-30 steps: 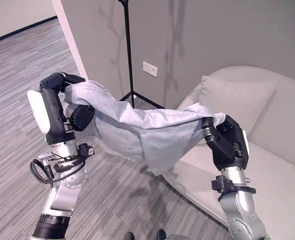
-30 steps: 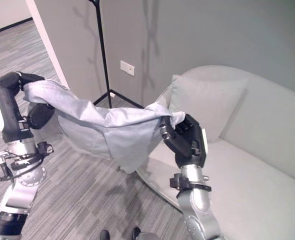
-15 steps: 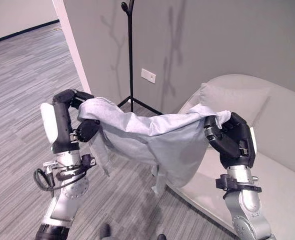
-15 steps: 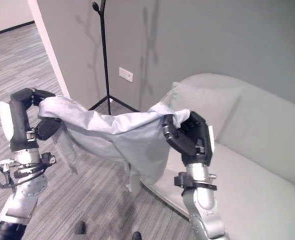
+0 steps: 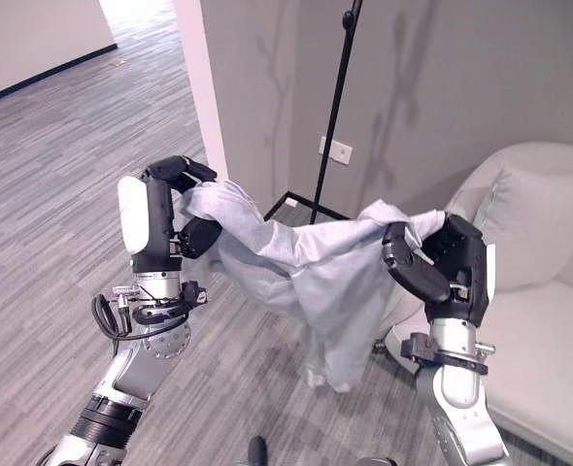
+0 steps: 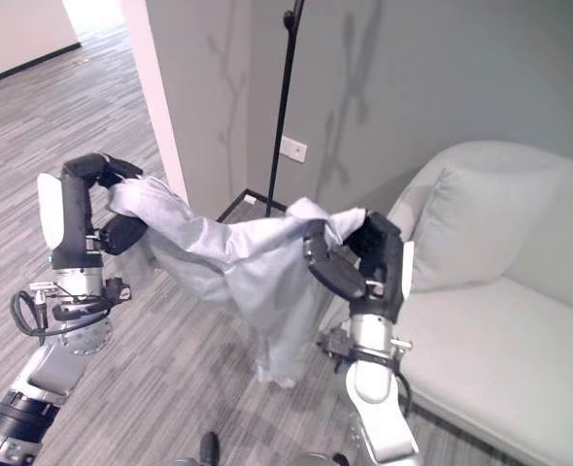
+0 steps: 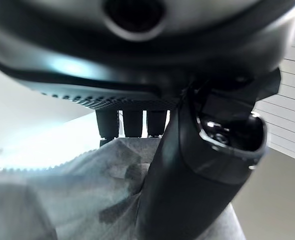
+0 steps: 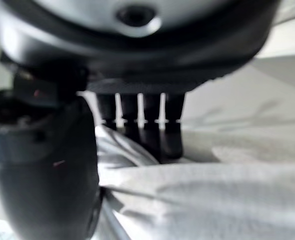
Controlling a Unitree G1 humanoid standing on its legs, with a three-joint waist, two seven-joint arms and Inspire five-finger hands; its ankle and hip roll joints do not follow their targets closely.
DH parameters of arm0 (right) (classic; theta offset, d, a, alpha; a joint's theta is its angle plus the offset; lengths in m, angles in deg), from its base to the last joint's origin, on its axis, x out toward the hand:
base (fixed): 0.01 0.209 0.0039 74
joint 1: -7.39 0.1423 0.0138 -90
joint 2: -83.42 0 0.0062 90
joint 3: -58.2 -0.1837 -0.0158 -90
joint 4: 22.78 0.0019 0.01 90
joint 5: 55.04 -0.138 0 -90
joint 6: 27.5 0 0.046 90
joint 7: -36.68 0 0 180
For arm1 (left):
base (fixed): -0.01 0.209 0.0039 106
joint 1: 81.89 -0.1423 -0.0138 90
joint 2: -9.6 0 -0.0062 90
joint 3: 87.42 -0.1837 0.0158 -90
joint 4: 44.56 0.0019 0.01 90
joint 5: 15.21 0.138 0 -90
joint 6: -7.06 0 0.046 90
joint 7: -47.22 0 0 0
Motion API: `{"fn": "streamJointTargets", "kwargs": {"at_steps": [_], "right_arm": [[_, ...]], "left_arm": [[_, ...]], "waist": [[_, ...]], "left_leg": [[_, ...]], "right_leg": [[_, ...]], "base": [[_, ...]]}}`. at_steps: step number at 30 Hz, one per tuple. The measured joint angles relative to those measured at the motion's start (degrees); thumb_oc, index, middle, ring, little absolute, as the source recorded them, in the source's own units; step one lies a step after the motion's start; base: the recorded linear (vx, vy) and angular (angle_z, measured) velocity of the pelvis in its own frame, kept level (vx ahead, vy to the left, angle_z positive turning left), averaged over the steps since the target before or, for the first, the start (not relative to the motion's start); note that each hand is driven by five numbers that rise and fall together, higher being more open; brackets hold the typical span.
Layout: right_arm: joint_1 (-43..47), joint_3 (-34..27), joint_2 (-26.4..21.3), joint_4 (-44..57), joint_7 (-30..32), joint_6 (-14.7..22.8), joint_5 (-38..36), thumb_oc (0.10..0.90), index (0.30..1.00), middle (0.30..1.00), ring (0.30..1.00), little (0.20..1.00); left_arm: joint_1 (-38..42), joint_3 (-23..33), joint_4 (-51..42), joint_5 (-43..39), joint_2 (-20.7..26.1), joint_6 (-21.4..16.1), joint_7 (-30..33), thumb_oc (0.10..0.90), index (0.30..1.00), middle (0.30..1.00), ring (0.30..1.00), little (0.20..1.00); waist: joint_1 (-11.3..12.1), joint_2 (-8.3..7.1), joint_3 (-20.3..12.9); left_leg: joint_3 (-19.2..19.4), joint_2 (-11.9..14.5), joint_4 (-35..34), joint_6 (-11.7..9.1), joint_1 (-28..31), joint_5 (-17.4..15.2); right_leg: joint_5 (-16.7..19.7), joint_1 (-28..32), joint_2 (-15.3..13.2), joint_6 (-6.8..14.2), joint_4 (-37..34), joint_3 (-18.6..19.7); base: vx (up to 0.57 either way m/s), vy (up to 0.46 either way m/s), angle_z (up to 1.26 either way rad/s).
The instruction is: Hang the clothes on the sofa on the clothes rack.
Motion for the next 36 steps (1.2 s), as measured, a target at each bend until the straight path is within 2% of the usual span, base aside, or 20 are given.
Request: {"fn": "streamJointTargets", "kwargs": {"at_steps": [2, 5, 7, 11, 12, 13, 14, 16, 17, 18, 19, 20, 21, 23, 24, 26, 28, 30, 33, 36], "right_arm": [[-1.5, 0.0, -2.1, 0.1, 0.5, 0.0, 0.4, 0.4, 0.3, 0.3, 0.3, 0.3], [-1.3, -0.4, -4.1, 0.1, 1.0, 0.1, 0.5, 0.4, 0.3, 0.3, 0.3, 0.3], [-1.2, -0.3, -5.4, -0.1, 1.8, 0.0, 0.9, 0.4, 0.3, 0.3, 0.3, 0.3], [-2.2, -1.5, -5.8, -0.5, 1.8, 0.3, 2.4, 0.4, 0.3, 0.3, 0.3, 0.3], [-1.2, -1.7, -6.0, -0.9, 2.0, 0.3, 3.0, 0.4, 0.3, 0.3, 0.3, 0.3], [1.5, -2.0, -8.2, -0.8, 1.9, 0.4, 4.3, 0.4, 0.3, 0.3, 0.3, 0.3], [2.7, -2.1, -8.2, -0.9, 2.1, 0.4, 4.6, 0.4, 0.3, 0.3, 0.3, 0.3], [6.6, -3.3, -7.6, -1.2, 3.6, 0.2, 8.2, 0.4, 0.3, 0.3, 0.3, 0.3], [7.2, -3.1, -7.4, -0.5, 3.8, 0.3, 9.3, 0.4, 0.3, 0.3, 0.3, 0.3], [7.1, -3.9, -7.5, 0.5, 4.7, 0.3, 11.5, 0.4, 0.3, 0.3, 0.3, 0.3], [8.0, -5.2, -7.4, 1.5, 6.1, 0.3, 13.1, 0.4, 0.3, 0.3, 0.3, 0.3], [11.0, -4.6, -7.4, 0.7, 8.7, -0.2, 14.7, 0.4, 0.3, 0.3, 0.3, 0.3], [17.5, -3.0, -7.5, -2.4, 10.0, -1.1, 18.1, 0.4, 0.3, 0.3, 0.3, 0.3], [20.6, -4.2, -8.5, -1.9, 10.6, -3.3, 22.1, 0.4, 0.3, 0.3, 0.3, 0.3], [20.0, -5.1, -9.1, -0.1, 11.7, -3.7, 24.1, 0.4, 0.3, 0.3, 0.3, 0.3], [21.9, -5.5, -10.6, 1.3, 13.3, -4.9, 27.0, 0.4, 0.3, 0.3, 0.3, 0.3], [25.8, -5.5, -12.8, 2.6, 14.6, -5.0, 29.1, 0.4, 0.3, 0.3, 0.3, 0.3], [29.4, -5.9, -13.1, 3.5, 15.9, -5.0, 29.8, 0.4, 0.3, 0.3, 0.3, 0.3], [29.7, -4.9, -13.8, 2.2, 15.8, -5.3, 30.9, 0.4, 0.3, 0.3, 0.3, 0.3], [29.3, -4.5, -15.8, 1.3, 15.3, -5.8, 31.4, 0.4, 0.3, 0.3, 0.3, 0.3]], "left_arm": [[-0.1, 0.7, 0.4, 0.8, -1.5, -0.1, 0.3, 0.4, 0.3, 0.3, 0.3, 0.3], [0.3, 1.3, 2.4, 1.0, -2.3, -0.1, 0.3, 0.4, 0.3, 0.3, 0.3, 0.3], [0.7, 1.1, 4.2, 1.6, -3.4, 0.2, 0.3, 0.4, 0.3, 0.3, 0.3, 0.3], [-2.6, 0.5, 3.7, 3.1, -6.2, 0.9, -1.3, 0.4, 0.3, 0.3, 0.3, 0.3], [-2.9, 0.7, 3.7, 3.0, -6.1, 0.9, -1.3, 0.4, 0.3, 0.3, 0.3, 0.3], [-2.9, 1.1, 2.0, 3.0, -5.2, 0.9, -1.2, 0.4, 0.3, 0.3, 0.3, 0.3], [-2.6, 1.3, 0.8, 3.0, -4.1, 0.7, -1.1, 0.4, 0.3, 0.3, 0.3, 0.3], [0.3, 1.2, 0.4, 3.4, -2.6, 0.9, -1.1, 0.4, 0.3, 0.3, 0.3, 0.3], [0.3, 1.4, 0.2, 3.4, -2.4, 0.9, -1.0, 0.4, 0.3, 0.3, 0.3, 0.3], [1.1, 1.5, -0.1, 5.0, -1.9, 1.2, -1.0, 0.4, 0.3, 0.3, 0.3, 0.3], [3.2, 1.4, 0.3, 7.1, -1.3, 1.0, -0.8, 0.4, 0.3, 0.3, 0.3, 0.3], [6.2, 0.5, 3.1, 7.7, -0.8, 0.9, -0.6, 0.4, 0.3, 0.3, 0.3, 0.3], [10.3, 0.1, 7.3, 8.9, -0.2, 1.0, -0.5, 0.4, 0.3, 0.3, 0.3, 0.3], [13.3, -1.1, 8.1, 9.8, 0.7, 2.1, -0.5, 0.4, 0.3, 0.3, 0.3, 0.3], [13.6, -1.2, 7.4, 10.3, 1.0, 2.2, -0.4, 0.4, 0.3, 0.3, 0.3, 0.3], [14.3, -2.0, 7.1, 10.9, 2.0, 2.8, 0.4, 0.4, 0.3, 0.3, 0.3, 0.3], [18.2, -2.5, 7.1, 11.9, 3.6, 3.5, 0.9, 0.4, 0.3, 0.3, 0.3, 0.3], [24.4, -2.6, 7.7, 13.8, 3.4, 4.0, 1.0, 0.4, 0.3, 0.3, 0.3, 0.3], [27.2, -2.8, 9.3, 15.8, 2.9, 4.1, 2.2, 0.4, 0.3, 0.3, 0.3, 0.3], [25.7, 1.4, 7.0, 16.9, 5.1, 5.0, 4.2, 0.4, 0.3, 0.3, 0.3, 0.3]], "waist": [[-0.4, 0.98, 0.2], [-1.9, 0.47, 0.2], [-2.9, 0.29, 0.2], [-2.1, -0.87, -0.5], [-0.9, -1.36, -0.7], [0.6, -1.58, -1.3], [0.8, -1.74, -1.3], [0.5, -4.19, -0.7], [0.4, -5.92, -0.7], [-0.5, -6.24, -0.9], [-0.3, -5.62, -0.9], [-0.4, -4.64, -1.0], [-0.5, -2.0, -1.9], [-0.8, -0.48, -2.6], [-1.6, 0.01, -3.2], [-2.0, 0.5, -4.0], [-1.4, 0.28, -4.8], [-2.0, 0.68, -4.5], [-2.8, 2.88, -3.2], [-2.5, 2.62, -3.2]], "left_leg": [[1.5, 0.7, -2.8, -1.7, 2.8, 0.6], [2.7, -0.4, -4.6, -3.3, 3.8, -0.2], [2.4, -1.2, -4.7, -4.5, 4.2, -1.3], [1.1, -3.7, -3.0, -6.5, 9.8, -5.2], [1.1, -3.6, 6.5, -7.5, 7.3, -7.5], [2.2, 0.3, 24.0, -8.5, -0.1, -11.2], [2.2, 3.5, 28.8, -9.1, -3.0, -11.4], [4.4, 12.3, 54.1, -10.4, -16.7, -9.9], [6.0, 12.5, 48.0, -9.9, -17.2, -9.9], [5.6, 7.9, 31.7, -7.5, -15.5, -11.3], [2.2, -0.9, 9.0, -4.7, -13.7, -10.2], [-0.8, -7.5, -3.9, -2.3, -14.3, -6.5], [-3.4, -9.5, -5.1, -2.5, -16.9, -5.3], [0.1, -8.0, 4.8, 4.8, -16.4, -6.3], [0.7, -7.0, 5.0, 7.7, -13.4, -2.6], [0.0, -5.9, 1.8, 3.8, -6.9, 3.8], [-0.7, -7.9, -0.8, 5.7, -3.3, 5.2], [-2.8, -9.6, -3.7, 5.7, -0.3, 4.9], [-7.8, -8.4, -4.0, 2.1, 4.6, 2.8], [-7.7, -7.9, -3.9, 0.1, 9.7, 1.6]], "right_leg": [[-8.3, -3.3, 10.1, -0.4, 4.2, 1.2], [-8.8, -8.2, 19.9, -2.7, -3.5, -2.1], [-7.2, -8.6, 23.4, -4.1, -10.6, -0.3], [1.8, -1.9, 23.2, -12.4, -19.8, 2.2], [1.9, 1.2, 22.5, -12.9, -21.3, 2.2], [2.1, 5.6, 22.7, -14.4, -25.4, 2.5], [1.2, 6.2, 23.5, -16.1, -25.4, 2.3], [-0.9, 8.6, 24.3, -17.2, -25.6, 2.3], [-0.9, 12.0, 23.0, -15.9, -27.0, 3.1], [-2.7, 15.9, 22.1, -12.8, -29.0, 5.0], [-4.1, 19.6, 21.1, -10.7, -31.0, 5.9], [-5.4, 22.8, 20.6, -8.5, -31.8, 7.1], [-6.7, 25.3, 22.5, -6.7, -31.8, 8.0], [-10.3, 29.0, 25.1, -5.7, -29.1, 9.2], [-12.6, 29.3, 26.9, -5.6, -23.8, 8.7], [-16.3, 20.9, 25.9, -3.1, 0.3, 4.2], [-18.7, 9.2, 20.9, -0.2, 17.8, 3.0], [-21.2, -2.6, 15.4, -0.8, 25.5, 1.6], [-21.6, -7.8, 16.1, -2.2, 14.2, 3.4], [-6.5, -5.7, 21.7, -9.8, -15.3, 6.6]], "base": [[0.16, 0.033, -0.48], [0.21, -0.045, -0.24], [0.3, -0.092, 0.14], [0.31, -0.116, 0.27], [0.23, -0.223, 0.1], [0.4, -0.322, 0.24], [0.4, -0.292, 0.23], [0.34, -0.05, 0.03], [0.35, 0.132, -0.23], [0.52, 0.227, -0.59], [0.46, 0.202, -0.68], [0.64, 0.22, -1.07], [0.55, 0.155, -0.93], [0.52, 0.148, -0.62], [0.36, 0.131, -0.21], [0.13, 0.103, -0.67], [0.06, 0.078, -0.77], [0.09, -0.015, 0.17], [0.15, -0.074, 0.59], [0.13, -0.053, 0.54]]}}
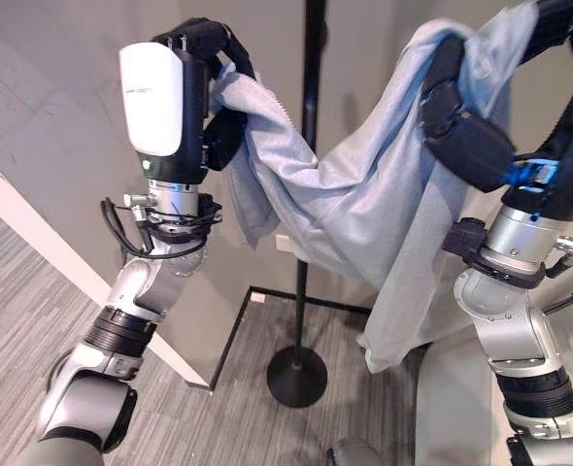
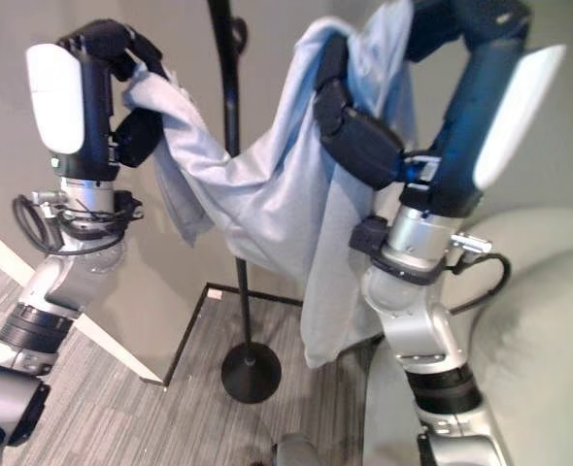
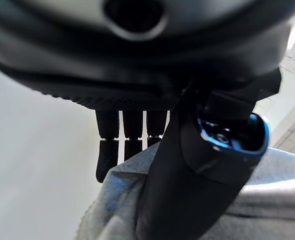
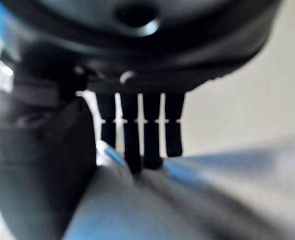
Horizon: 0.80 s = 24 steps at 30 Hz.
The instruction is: Hang the clothes on the sofa on the clothes rack.
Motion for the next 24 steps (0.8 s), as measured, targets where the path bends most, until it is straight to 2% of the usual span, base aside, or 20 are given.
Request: {"fn": "streamJointTargets", "kwargs": {"at_steps": [1, 2, 3, 4, 6, 7, 8, 9, 10, 11, 12, 14, 17, 19, 24], "right_arm": [[0.0, 0.0, -0.4, 0.2, -0.7, 0.1, 0.1, 0.4, 0.3, 0.3, 0.3, 0.3], [-0.1, -0.1, -0.8, 0.1, -1.1, 0.0, 0.2, 0.4, 0.3, 0.3, 0.3, 0.3], [-0.3, -0.4, -1.1, -0.5, -1.1, 0.2, 0.1, 0.4, 0.3, 0.3, 0.3, 0.3], [-0.8, -1.5, -1.6, -1.3, -1.0, 0.2, 0.0, 0.4, 0.3, 0.3, 0.3, 0.3], [0.0, -2.3, -3.4, -4.4, -1.2, 0.1, -0.1, 0.4, 0.3, 0.3, 0.3, 0.3], [-0.2, -3.0, -3.7, -5.0, -1.6, 0.0, -0.1, 0.4, 0.3, 0.3, 0.3, 0.3], [-0.4, -4.1, -3.7, -4.7, -2.2, 0.1, 0.0, 0.4, 0.3, 0.3, 0.3, 0.3], [-0.6, -4.9, -3.6, -4.5, -2.2, 0.1, 0.0, 0.4, 0.3, 0.3, 0.3, 0.3], [-0.8, -5.7, -3.7, -4.6, -2.2, 0.0, 0.0, 0.4, 0.3, 0.3, 0.3, 0.3], [-0.8, -6.3, -4.3, -4.9, -2.1, 0.0, 0.0, 0.4, 0.3, 0.3, 0.3, 0.3], [-0.9, -6.9, -5.1, -5.8, -2.1, 0.2, 0.1, 0.4, 0.3, 0.3, 0.3, 0.3], [-0.1, -7.0, -7.5, -7.2, -1.8, 0.2, 0.0, 0.4, 0.3, 0.3, 0.3, 0.3], [0.2, -7.0, -11.1, -12.6, -1.1, 1.1, -0.2, 0.4, 0.3, 0.3, 0.3, 0.3], [-0.8, -6.9, -11.2, -16.0, -1.3, 0.0, -1.6, 0.4, 0.3, 0.3, 0.3, 0.3], [-8.4, -6.9, -11.1, -14.7, -2.4, 0.2, -2.2, 0.4, 0.3, 0.3, 0.3, 0.3]], "left_arm": [[-2.2, 2.8, -1.0, 0.1, 0.0, 0.4, 1.0, 0.4, 0.3, 0.3, 0.3, 0.3], [-3.9, 4.9, -1.0, 0.1, 0.4, 0.6, 1.5, 0.4, 0.3, 0.3, 0.3, 0.3], [-5.4, 6.9, -1.1, 0.0, 0.6, 0.9, 2.5, 0.4, 0.3, 0.3, 0.3, 0.3], [-5.7, 7.4, -1.0, 0.0, 2.6, 1.0, 3.1, 0.4, 0.3, 0.3, 0.3, 0.3], [-5.7, 8.0, -1.0, 0.0, 7.5, 1.0, 3.8, 0.4, 0.3, 0.3, 0.3, 0.3], [-5.9, 8.8, -1.2, 0.0, 9.0, 1.1, 3.9, 0.4, 0.3, 0.3, 0.3, 0.3], [-7.8, 11.1, -2.4, 0.1, 10.3, 1.2, 4.0, 0.4, 0.3, 0.3, 0.3, 0.3], [-8.8, 12.3, -3.1, 0.2, 10.3, 1.4, 4.1, 0.4, 0.3, 0.3, 0.3, 0.3], [-9.5, 12.5, -4.4, 1.0, 10.3, 1.1, 4.6, 0.4, 0.3, 0.3, 0.3, 0.3], [-9.8, 12.2, -5.1, 1.4, 10.3, 0.6, 4.9, 0.4, 0.3, 0.3, 0.3, 0.3], [-10.0, 11.2, -5.2, 2.0, 10.5, -0.3, 5.3, 0.4, 0.3, 0.3, 0.3, 0.3], [-10.1, 8.7, -5.5, 2.2, 10.5, -0.9, 6.3, 0.4, 0.3, 0.3, 0.3, 0.3], [-9.9, 6.1, -5.9, 2.1, 9.9, -2.2, 6.4, 0.4, 0.3, 0.3, 0.3, 0.3], [-10.0, 5.9, -6.3, 1.3, 9.0, -2.4, 3.5, 0.4, 0.3, 0.3, 0.3, 0.3], [-13.3, 5.9, -6.0, -3.0, 3.0, -2.5, -0.7, 0.4, 0.3, 0.3, 0.3, 0.3]], "waist": [[1.6, -0.37, -0.1], [2.6, -0.68, -0.5], [3.4, -1.13, -0.6], [4.2, -2.25, -1.1], [5.3, -4.45, -1.7], [5.4, -5.4, -2.0], [5.5, -5.5, -2.0], [5.5, -5.26, -2.0], [5.3, -4.9, -1.9], [5.0, -3.53, -1.9], [4.9, -2.94, -2.0], [3.8, -2.82, -2.7], [4.0, -2.05, -3.8], [4.4, -1.43, -4.3], [4.2, 0.09, -5.3]], "left_leg": [[2.0, -1.2, 0.4, -1.1, 2.6, -0.7], [2.6, -2.2, 2.6, -2.9, 3.6, -1.7], [2.8, -2.1, 7.6, -4.1, 1.8, -5.5], [4.7, 0.4, 8.4, -3.9, 0.9, -8.4], [6.0, 6.3, 6.9, -6.4, -2.5, -9.5], [5.6, 8.7, 6.1, -7.9, -4.6, -8.8], [5.4, 11.6, 2.9, -9.5, -6.7, -7.6], [5.4, 12.9, -0.3, -10.4, -7.6, -5.9], [5.3, 13.7, -1.2, -10.6, -8.4, -3.4], [4.7, 15.0, -1.1, -10.5, -8.1, 0.0], [4.1, 15.4, -1.0, -9.8, -7.0, 3.3], [3.9, 14.0, -0.9, -8.7, -5.8, 2.6], [3.3, 12.6, -0.9, -8.0, -5.9, 2.2], [2.8, 12.1, -0.9, -7.9, -6.0, 2.1], [2.5, 12.3, -1.1, -7.7, -6.1, 1.8]], "right_leg": [[5.3, 2.7, 0.1, -5.1, -3.3, -1.3], [14.3, 6.5, -1.4, -6.7, -7.6, -0.2], [16.2, 10.2, -2.7, -2.6, -11.9, 0.1], [16.3, 13.7, -3.2, -2.4, -16.9, 0.0], [16.3, 14.6, -2.9, -2.4, -17.9, -0.4], [15.8, 14.6, -3.1, -2.1, -17.9, -0.9], [15.1, 14.9, -3.1, -1.3, -17.9, -1.0], [14.5, 15.5, -3.1, -0.5, -17.9, -1.2], [13.6, 16.2, -3.0, 0.2, -17.9, -1.5], [12.8, 17.6, -2.1, 1.0, -17.9, -1.7], [12.0, 19.0, -1.9, 1.9, -17.9, -1.7], [10.2, 20.3, -3.3, 3.8, -18.0, -1.8], [10.0, 20.5, -4.5, 4.7, -18.0, -1.9], [9.7, 20.5, -5.0, 5.1, -18.0, -2.2], [9.3, 20.6, -5.0, 5.5, -18.0, -2.4]], "base": [[0.18, -0.065, 0.1], [0.15, -0.056, 0.22], [0.12, -0.05, 0.42], [0.08, -0.044, 0.35], [0.05, -0.034, 0.22], [0.02, -0.03, 0.12], [0.05, -0.024, 0.03], [0.04, -0.036, -0.04], [0.05, -0.024, -0.01], [0.0, 0.0, 0.0], [0.0, -0.017, 0.08], [0.0, -0.027, 0.14], [0.0, -0.019, 0.13], [0.02, -0.031, 0.13], [0.03, -0.019, 0.02]]}}
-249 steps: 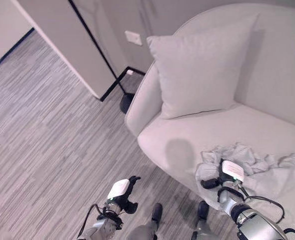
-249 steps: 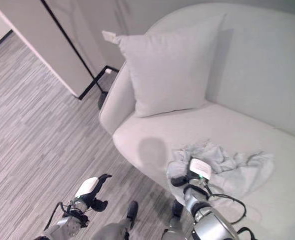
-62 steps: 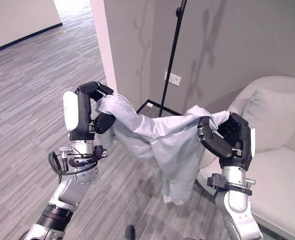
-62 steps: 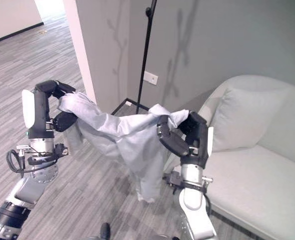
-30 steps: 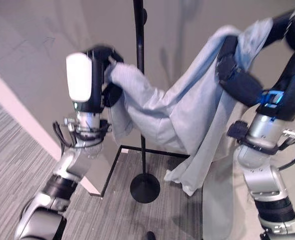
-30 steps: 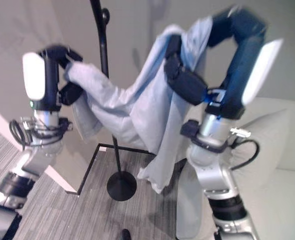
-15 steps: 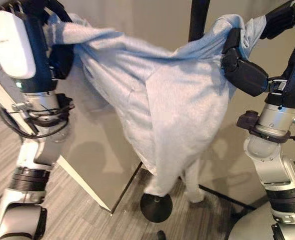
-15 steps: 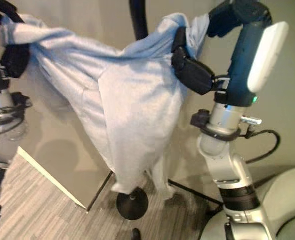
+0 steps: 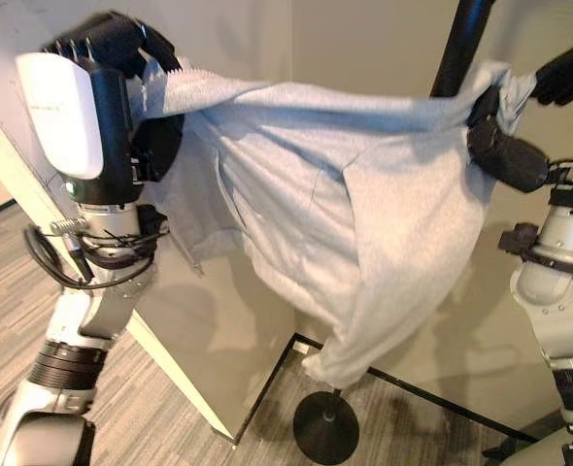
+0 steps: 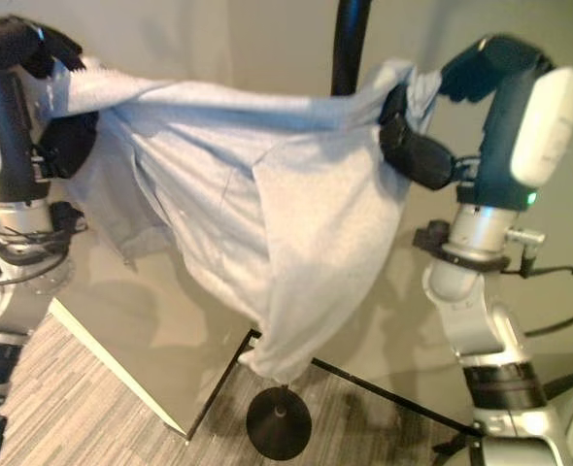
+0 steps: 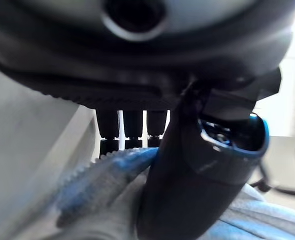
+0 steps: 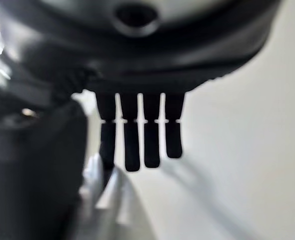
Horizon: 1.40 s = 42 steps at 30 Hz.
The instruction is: Hang the clothes on the sofa on the clothes rack.
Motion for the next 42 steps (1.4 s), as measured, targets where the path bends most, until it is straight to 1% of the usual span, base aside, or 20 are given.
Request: {"fn": "streamJointTargets", "kwargs": {"at_steps": [2, 4, 5, 6, 9, 11, 13, 15, 19, 23, 25, 26, 27, 28, 29, 30, 32, 35, 37, 42], "right_arm": [[-3.4, -0.2, 0.7, 0.5, -0.3, -0.3, 0.0, 0.4, 0.3, 0.3, 0.3, 0.3], [-6.4, -1.5, 3.8, 1.4, -1.0, -0.8, 0.1, 0.4, 0.3, 0.3, 0.3, 0.3], [-9.8, -2.7, 6.7, 2.1, -1.1, -0.9, 0.1, 0.4, 0.3, 0.3, 0.3, 0.3], [-11.6, -2.8, 8.1, 2.1, -1.1, -0.9, 0.1, 0.4, 0.3, 0.3, 0.3, 0.3], [-14.9, -2.1, 11.0, 1.2, -2.4, -1.3, -0.1, 0.4, 0.3, 0.3, 0.3, 0.3], [-16.5, -0.2, 12.5, 0.5, -3.1, -1.5, -0.9, 0.4, 0.3, 0.3, 0.3, 0.3], [-16.7, 1.6, 12.8, -0.5, -3.9, -1.3, -1.0, 0.4, 0.3, 0.3, 0.3, 0.3], [-17.0, 4.3, 14.2, -1.4, -5.0, -1.3, -1.6, 0.4, 0.3, 0.3, 0.3, 0.3], [-17.2, 7.8, 16.7, -2.6, -6.7, -1.3, -3.2, 0.4, 0.3, 0.3, 0.3, 0.3], [-17.6, 10.8, 18.1, -3.6, -8.0, -1.3, -5.8, 0.4, 0.3, 0.3, 0.3, 0.3], [-17.9, 12.1, 18.6, -3.6, -9.0, -1.1, -7.2, 0.4, 0.3, 0.3, 0.3, 0.3], [-18.2, 12.6, 19.7, -3.8, -9.0, -1.0, -8.1, 0.497, 0.446, 0.446, 0.446, 0.446], [-18.3, 13.9, 21.3, -4.9, -9.3, -0.4, -9.8, 0.682, 0.724, 0.724, 0.724, 0.724], [-18.3, 14.9, 22.0, -5.7, -9.8, -0.2, -10.9, 0.744, 0.815, 0.815, 0.815, 0.815], [-18.7, 15.4, 23.4, -6.3, -10.0, -0.2, -12.3, 0.8, 0.9, 0.9, 0.9, 0.9], [-19.2, 16.1, 25.2, -7.1, -10.0, -0.3, -14.3, 0.8, 0.9, 0.9, 0.9, 0.9], [-19.4, 17.3, 25.7, -8.3, -10.4, -1.1, -17.0, 0.8, 0.9, 0.9, 0.9, 0.9], [-19.8, 17.0, 25.5, -8.3, -11.2, -1.9, -18.1, 0.8, 0.9, 0.9, 0.9, 0.9], [-20.1, 16.4, 24.7, -8.3, -11.2, -2.5, -18.1, 0.8, 0.9, 0.9, 0.9, 0.9], [-21.0, 15.7, 24.5, -8.2, -11.3, -2.9, -18.3, 0.8, 0.9, 0.9, 0.9, 0.9]], "left_arm": [[-2.8, 0.0, 1.2, -0.5, -1.8, -0.1, -2.1, 0.4, 0.3, 0.3, 0.3, 0.3], [-6.4, 0.1, 1.4, -1.4, -4.0, -0.2, -3.6, 0.4, 0.3, 0.3, 0.3, 0.3], [-9.6, 0.0, 1.3, -2.1, -6.8, -0.4, -4.9, 0.4, 0.3, 0.3, 0.3, 0.3], [-11.3, 0.0, 1.6, -2.2, -8.5, -0.4, -5.7, 0.4, 0.3, 0.3, 0.3, 0.3], [-14.1, -2.0, 3.6, -4.5, -11.4, -0.4, -7.5, 0.4, 0.3, 0.3, 0.3, 0.3], [-15.5, -3.4, 5.6, -6.5, -13.7, -0.4, -8.6, 0.4, 0.3, 0.3, 0.3, 0.3], [-15.6, -4.7, 7.5, -7.8, -14.3, -0.3, -9.6, 0.4, 0.3, 0.3, 0.3, 0.3], [-16.4, -6.6, 9.0, -11.5, -16.6, 0.4, -10.4, 0.4, 0.3, 0.3, 0.3, 0.3], [-17.0, -8.9, 10.8, -15.4, -17.7, 1.0, -12.3, 0.4, 0.3, 0.3, 0.3, 0.3], [-18.5, -9.5, 10.6, -20.6, -20.1, 0.9, -13.2, 0.4, 0.3, 0.3, 0.3, 0.3], [-18.8, -10.7, 10.6, -23.5, -20.9, 0.9, -13.4, 0.4, 0.3, 0.3, 0.3, 0.3], [-19.0, -10.9, 10.7, -26.0, -21.7, 0.9, -13.4, 0.4, 0.3, 0.3, 0.3, 0.3], [-19.7, -11.0, 10.7, -32.5, -24.7, 0.6, -13.8, 0.431, 0.347, 0.347, 0.347, 0.347], [-20.3, -11.6, 10.7, -37.8, -26.6, 0.2, -15.2, 0.513, 0.469, 0.469, 0.469, 0.469], [-21.1, -12.2, 10.7, -44.1, -28.5, -0.5, -16.6, 0.709, 0.764, 0.764, 0.764, 0.764], [-22.5, -12.4, 10.7, -50.7, -30.1, -0.8, -18.2, 0.8, 0.9, 0.9, 0.9, 0.9], [-24.1, -14.8, 12.3, -60.5, -30.7, -0.5, -21.7, 0.8, 0.9, 0.9, 0.9, 0.9], [-27.0, -15.2, 13.2, -68.4, -29.8, -0.3, -24.3, 0.8, 0.9, 0.9, 0.9, 0.9], [-27.2, -13.9, 13.2, -70.8, -29.2, -0.3, -24.6, 0.8, 0.9, 0.9, 0.9, 0.9], [-27.3, -11.1, 13.2, -71.8, -29.2, -0.3, -24.7, 0.8, 0.9, 0.9, 0.9, 0.9]], "waist": [[-0.6, 0.34, -0.2], [-1.6, 0.31, -0.2], [-1.7, 0.27, -0.2], [-1.8, 0.23, -0.2], [-1.8, 0.13, -0.1], [-1.8, 0.12, -0.1], [-1.9, 0.0, 0.0], [-1.8, -0.54, 0.4], [-1.8, -1.57, 1.0], [-1.8, -1.7, 1.1], [-1.8, -1.74, 1.1], [-1.8, -1.78, 1.2], [-1.8, -1.8, 1.2], [-1.9, -1.85, 1.2], [-1.8, -1.91, 1.2], [-1.8, -1.92, 1.3], [-2.0, -1.89, 1.3], [-3.1, -1.87, 1.3], [-3.1, -1.83, 1.3], [-2.9, -1.65, 1.3]], "left_leg": [[0.0, 0.2, -0.1, 0.0, 0.0, -0.3], [0.0, 0.6, -0.1, 0.1, -0.1, -0.4], [0.1, 0.8, -0.1, 0.1, 0.0, -0.4], [0.1, 0.9, -0.1, 0.1, -0.1, -0.4], [0.1, 1.1, -0.1, 0.0, -0.2, -0.4], [0.1, 1.2, 0.0, 0.0, -0.2, -0.4], [0.1, 1.2, 0.0, 0.0, -0.1, -0.1], [0.1, 1.2, 0.0, 0.0, -0.1, -0.1], [0.1, 1.2, 0.0, -0.1, -0.1, 0.0], [0.2, 0.9, 0.1, 0.0, 0.0, 0.0], [0.2, 0.8, 0.2, 0.0, 0.0, -0.1], [0.2, 0.8, 0.2, 0.0, 0.1, -0.1], [0.2, 0.8, 0.2, 0.0, 0.1, -0.1], [0.2, 0.8, 0.2, 0.0, 0.0, -0.1], [0.2, 0.8, 0.2, 0.0, 0.0, -0.1], [0.2, 0.8, 0.2, 0.0, 0.0, -0.1], [0.2, 0.8, 0.1, 0.0, -0.1, -0.1], [0.2, 0.9, 0.0, 0.1, 0.0, -0.2], [0.3, 0.9, 0.0, 0.1, 0.0, -0.2], [0.5, 0.9, 0.0, 0.2, 0.2, -0.3]], "right_leg": [[0.0, -0.1, 0.2, 0.0, 0.0, 0.1], [-0.1, -0.1, 0.5, -0.1, 0.0, 0.1], [-0.1, -0.2, 0.7, -0.1, -0.4, 0.3], [-0.2, -0.3, 0.8, -0.2, -0.4, 0.3], [-0.2, -0.4, 1.1, -0.4, -0.4, 0.2], [-0.3, -0.4, 1.1, -0.4, -0.4, 0.3], [-0.3, -0.4, 1.2, -0.4, -0.4, 0.3], [-0.3, -0.3, 1.2, -0.4, -0.4, 0.4], [-0.3, -0.3, 1.2, -0.4, -0.4, 0.4], [-0.4, -0.2, 0.9, -0.3, -0.4, 0.5], [-0.4, -0.2, 0.8, -0.3, -0.4, 0.5], [-0.4, -0.2, 0.8, -0.2, -0.4, 0.5], [-0.5, -0.2, 0.8, -0.2, -0.4, 0.5], [-0.5, -0.2, 0.8, -0.2, -0.4, 0.5], [-0.5, -0.2, 0.8, -0.2, -0.4, 0.4], [-0.5, -0.2, 0.8, -0.2, -0.4, 0.5], [-0.5, -0.3, 0.8, -0.2, -0.4, 0.5], [-0.5, -0.3, 0.9, -0.2, -0.4, 0.5], [-0.5, -0.3, 0.9, -0.2, -0.4, 0.5], [-0.5, -0.2, 0.8, -0.2, -0.4, 0.7]], "base": [[0.04, -0.021, -0.05], [0.03, -0.033, -0.03], [0.03, -0.04, -0.05], [0.0, -0.044, -0.05], [0.01, -0.004, 0.0], [0.0, 0.0, 0.0], [0.0, 0.0, 0.0], [0.02, -0.033, 0.01], [0.0, 0.0, 0.0], [0.0, 0.0, 0.0], [0.0, 0.0, 0.0], [-0.03, -0.019, 0.01], [-0.03, -0.017, 0.0], [0.0, 0.0, 0.0], [0.0, 0.0, 0.0], [0.0, 0.0, 0.0], [0.0, 0.0, 0.0], [0.0, 0.0, 0.0], [0.0, 0.0, 0.0], [0.0, -0.001, -0.01]]}}
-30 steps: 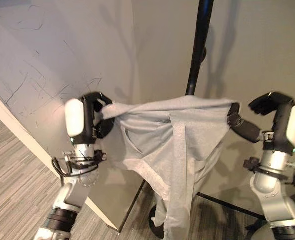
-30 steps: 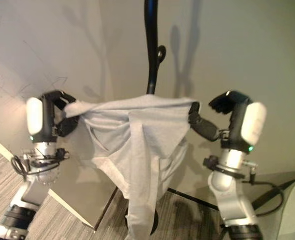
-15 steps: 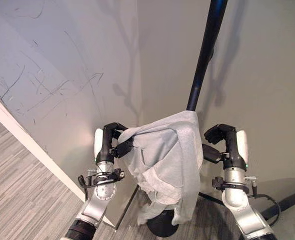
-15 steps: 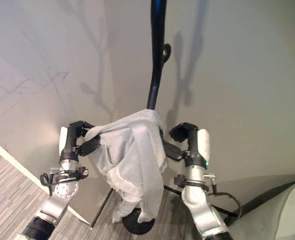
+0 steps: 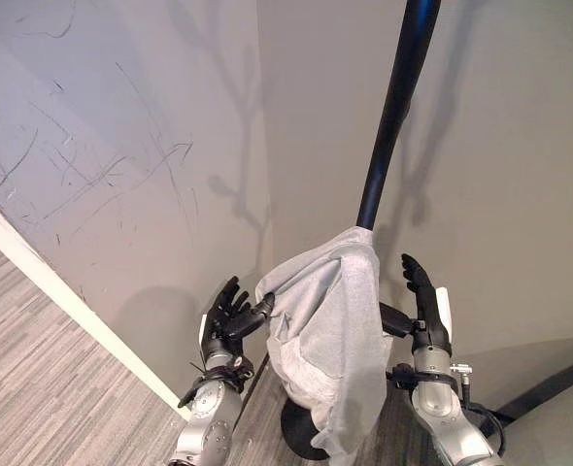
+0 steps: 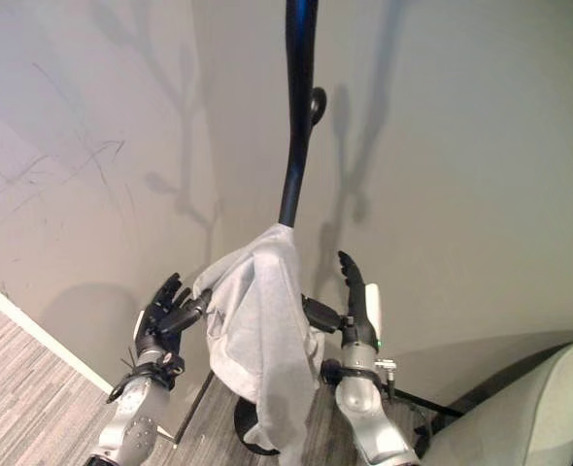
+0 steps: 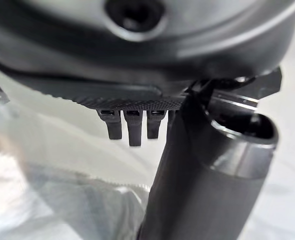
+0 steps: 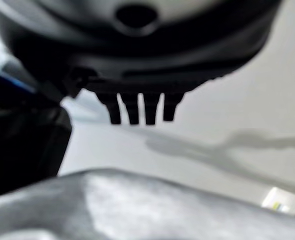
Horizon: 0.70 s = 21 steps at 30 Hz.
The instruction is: Hang the clothes on the sofa on the clothes rack.
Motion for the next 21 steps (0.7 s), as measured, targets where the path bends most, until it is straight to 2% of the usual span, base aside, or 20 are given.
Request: {"fn": "streamJointTargets", "kwargs": {"at_steps": [5, 8, 9, 12, 14, 15, 16, 18, 20, 21], "right_arm": [[-2.5, -1.3, -0.5, -0.1, -1.7, -0.8, -0.7, 0.8, 0.9, 0.9, 0.9, 0.9], [-5.0, -3.7, -0.5, -0.7, -4.8, -0.2, -2.6, 0.8, 0.9, 0.9, 0.9, 0.9], [-5.9, -5.4, -0.2, -1.7, -6.3, 1.1, -4.3, 0.8, 0.9, 0.9, 0.9, 0.9], [-7.0, -11.2, 3.5, -7.2, -9.9, 4.8, -13.8, 0.8, 0.9, 0.9, 0.9, 0.9], [-7.4, -14.2, 6.3, -9.4, -10.8, 5.5, -21.0, 0.8, 0.9, 0.9, 0.9, 0.9], [-7.5, -15.9, 7.6, -10.7, -12.4, 7.0, -26.6, 0.8, 0.9, 0.9, 0.9, 0.9], [-7.5, -17.2, 8.7, -11.0, -12.4, 7.2, -28.7, 0.8, 0.9, 0.9, 0.9, 0.9], [-7.4, -18.4, 10.7, -13.6, -13.8, 10.9, -37.1, 0.8, 0.9, 0.9, 0.9, 0.9], [-7.4, -18.7, 11.6, -15.7, -13.7, 11.8, -44.0, 0.8, 0.9, 0.9, 0.9, 0.9], [-7.3, -18.7, 11.9, -18.5, -13.8, 12.4, -46.5, 0.8, 0.9, 0.9, 0.9, 0.9]], "left_arm": [[-0.9, 1.4, 2.0, -0.5, -0.1, 0.1, -2.5, 0.8, 0.9, 0.9, 0.9, 0.9], [-3.1, 3.9, 4.5, -0.5, 0.1, 0.4, -7.9, 0.8, 0.9, 0.9, 0.9, 0.9], [-3.4, 5.3, 6.4, -0.5, -0.2, 0.4, -10.6, 0.8, 0.9, 0.9, 0.9, 0.9], [-3.6, 9.8, 13.3, -3.1, -1.8, 0.6, -15.0, 0.8, 0.9, 0.9, 0.9, 0.9], [-3.9, 11.7, 17.1, -5.5, -2.7, 1.1, -16.0, 0.8, 0.9, 0.9, 0.9, 0.9], [-3.8, 12.3, 20.0, -6.4, -2.9, 1.2, -17.0, 0.8, 0.9, 0.9, 0.9, 0.9], [-3.9, 13.0, 21.7, -6.8, -3.3, 1.3, -17.2, 0.8, 0.9, 0.9, 0.9, 0.9], [-4.5, 13.3, 27.7, -6.4, -3.3, 1.1, -18.8, 0.8, 0.9, 0.9, 0.9, 0.9], [-4.6, 13.7, 34.0, -6.0, -3.3, 3.4, -17.1, 0.8, 0.9, 0.9, 0.9, 0.9], [-4.9, 14.4, 40.8, -4.0, -3.1, 3.9, -17.1, 0.8, 0.9, 0.9, 0.9, 0.9]], "waist": [[0.5, 0.6, 0.1], [0.5, 0.86, 0.0], [0.5, 0.91, 0.0], [0.3, 0.98, -0.1], [0.0, 1.09, -0.1], [-0.2, 1.14, -0.1], [-0.2, 1.13, -0.1], [-0.2, 1.14, -0.3], [-0.3, 1.31, -0.4], [-0.3, 1.18, -0.4]], "left_leg": [[0.5, 0.0, 0.0, 0.0, 0.2, 0.0], [1.0, 0.0, 0.0, 0.1, 0.4, -0.2], [1.1, 0.0, 0.0, 0.1, 0.5, -0.3], [1.3, 0.1, 0.0, 0.3, 0.6, -0.8], [1.4, 0.1, 0.0, 0.4, 0.5, -0.9], [1.4, 0.1, 0.0, 0.4, 0.4, -0.9], [1.4, 0.1, 0.0, 0.3, 0.5, -0.9], [1.5, 0.1, 0.0, 0.1, 0.5, -0.8], [1.7, 0.1, 0.0, 0.0, 0.3, -0.9], [1.7, 0.1, 0.0, 0.0, 0.3, -0.9]], "right_leg": [[0.0, 0.0, 0.0, 0.0, 0.0, 0.5], [-0.1, 0.0, 0.1, 0.0, 0.0, 1.0], [-0.1, 0.1, 0.1, 0.0, 0.0, 1.0], [-0.1, 0.0, 0.1, 0.0, 0.0, 1.2], [-0.1, -0.1, 0.1, 0.0, 0.0, 1.3], [-0.1, -0.1, 0.1, 0.0, 0.0, 1.3], [-0.1, -0.1, 0.1, 0.0, 0.0, 1.3], [-0.2, -0.2, 0.1, 0.0, 0.0, 1.3], [-0.2, -0.4, 0.1, 0.0, 0.0, 1.3], [-0.2, -0.4, 0.0, 0.0, 0.0, 1.3]], "base": [[0.0, -0.006, -0.05], [0.0, -0.006, -0.09], [0.01, 0.003, -0.05], [0.02, 0.005, -0.04], [0.02, 0.006, -0.03], [0.0, 0.0, 0.0], [0.0, 0.0, 0.0], [0.0, 0.0, 0.0], [0.0, 0.0, 0.0], [0.0, 0.0, 0.0]]}}
